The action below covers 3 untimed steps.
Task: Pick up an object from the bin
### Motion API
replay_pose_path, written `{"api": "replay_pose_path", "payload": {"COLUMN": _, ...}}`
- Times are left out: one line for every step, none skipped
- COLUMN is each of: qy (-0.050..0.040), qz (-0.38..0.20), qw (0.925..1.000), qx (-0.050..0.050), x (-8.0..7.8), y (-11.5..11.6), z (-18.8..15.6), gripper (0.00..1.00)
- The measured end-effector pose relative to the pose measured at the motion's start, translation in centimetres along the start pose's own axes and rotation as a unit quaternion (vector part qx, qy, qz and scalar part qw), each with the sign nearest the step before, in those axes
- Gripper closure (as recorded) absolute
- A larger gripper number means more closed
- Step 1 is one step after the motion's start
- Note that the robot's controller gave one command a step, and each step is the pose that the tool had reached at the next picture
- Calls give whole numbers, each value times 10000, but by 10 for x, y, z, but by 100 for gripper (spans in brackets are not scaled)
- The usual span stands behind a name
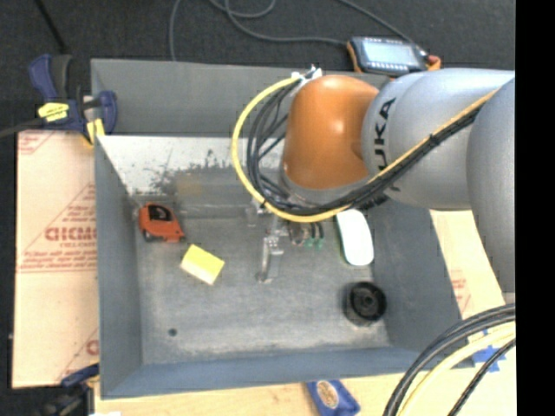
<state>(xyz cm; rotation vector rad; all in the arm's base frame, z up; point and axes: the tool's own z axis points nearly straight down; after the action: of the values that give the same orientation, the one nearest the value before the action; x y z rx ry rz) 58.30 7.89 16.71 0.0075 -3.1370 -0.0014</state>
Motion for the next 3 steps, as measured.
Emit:
{"api": "replay_pose_path", "payload": {"qy": -30, "qz": 9, "qw": 10000, "qx": -2, "x": -1, "y": 0, "z": -4, "gripper": 0}}
{"api": "replay_pose_path", "payload": {"qy": -69, "qz": 94, "qw": 9999, "qx": -8, "x": -18, "y": 35, "z": 57, "gripper": 0}}
{"api": "replay_pose_path", "payload": {"qy": -6, "qz": 336, "qw": 9994, "qx": 1, "x": -12, "y": 54, "z": 64, "gripper": 0}}
